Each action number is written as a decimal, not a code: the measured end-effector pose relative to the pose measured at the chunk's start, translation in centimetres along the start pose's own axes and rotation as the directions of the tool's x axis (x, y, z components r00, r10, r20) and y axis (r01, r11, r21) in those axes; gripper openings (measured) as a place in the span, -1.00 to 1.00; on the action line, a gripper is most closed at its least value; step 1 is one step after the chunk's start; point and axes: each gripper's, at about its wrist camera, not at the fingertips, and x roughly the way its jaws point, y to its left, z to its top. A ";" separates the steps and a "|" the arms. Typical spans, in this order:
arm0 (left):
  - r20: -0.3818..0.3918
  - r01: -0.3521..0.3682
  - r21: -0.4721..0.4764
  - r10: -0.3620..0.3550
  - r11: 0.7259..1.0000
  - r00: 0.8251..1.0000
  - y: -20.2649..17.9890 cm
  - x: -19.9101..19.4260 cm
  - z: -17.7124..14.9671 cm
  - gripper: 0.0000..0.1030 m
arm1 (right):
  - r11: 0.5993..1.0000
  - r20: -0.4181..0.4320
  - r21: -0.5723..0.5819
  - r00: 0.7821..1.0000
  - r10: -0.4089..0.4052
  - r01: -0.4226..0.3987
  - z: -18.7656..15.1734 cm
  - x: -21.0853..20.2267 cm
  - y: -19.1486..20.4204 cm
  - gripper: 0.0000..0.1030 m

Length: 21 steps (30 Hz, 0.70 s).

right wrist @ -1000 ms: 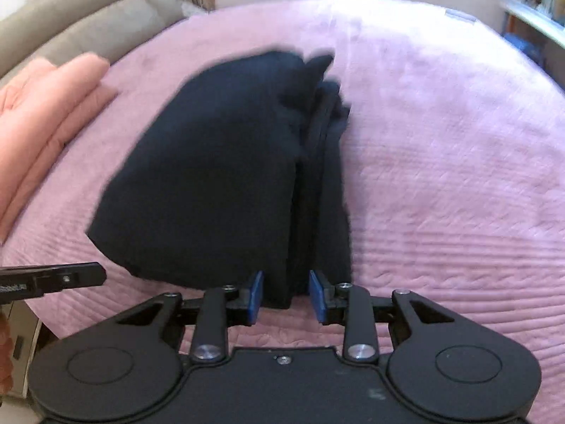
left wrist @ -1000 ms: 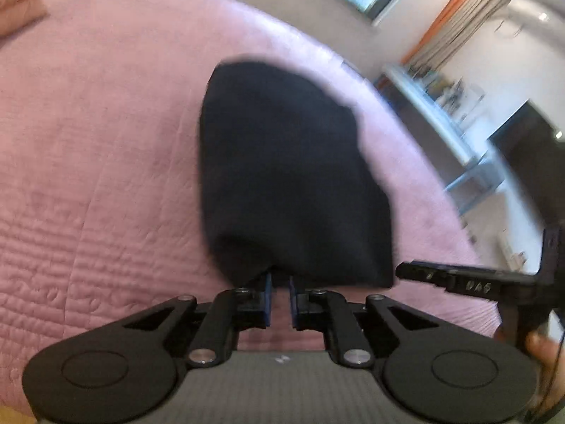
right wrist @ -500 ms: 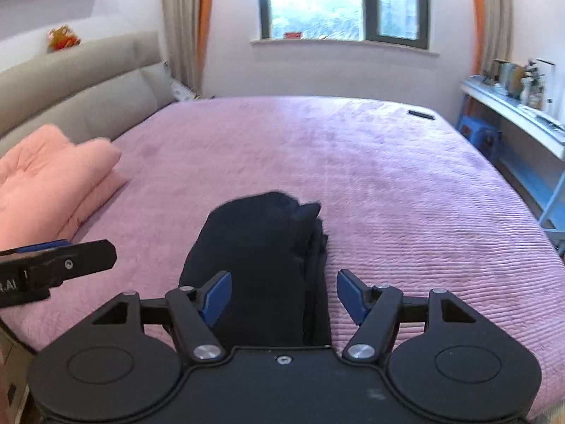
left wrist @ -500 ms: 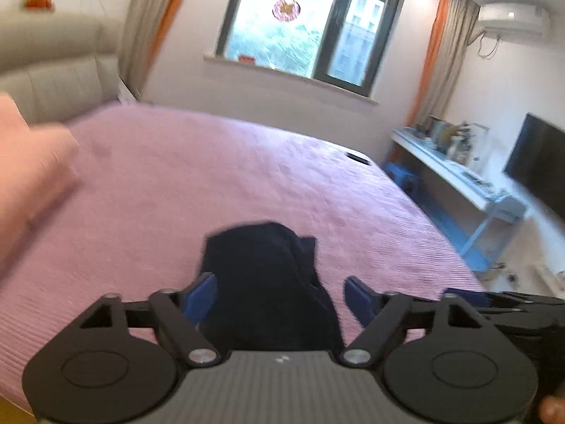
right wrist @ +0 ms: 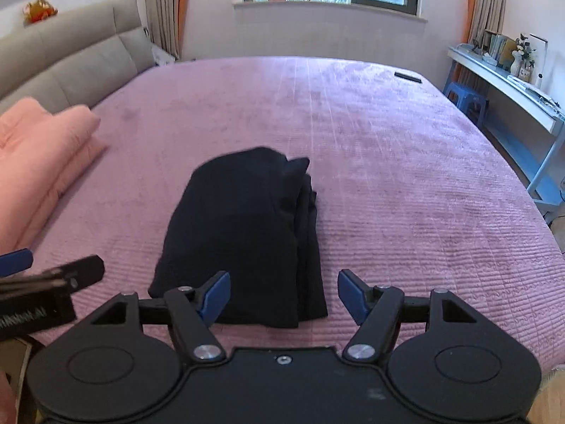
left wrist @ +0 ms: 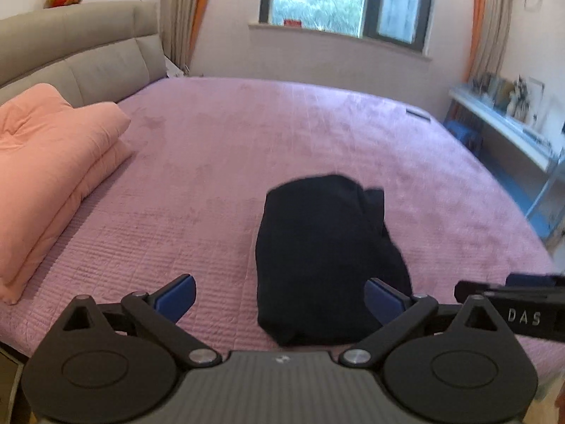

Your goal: Fold large clothes

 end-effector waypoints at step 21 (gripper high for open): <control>-0.039 0.005 0.044 -0.003 0.999 0.999 -0.2 2.8 -0.3 0.98 | 1.000 -0.035 -0.021 0.999 -0.024 0.023 -0.2 2.1 0.1 0.56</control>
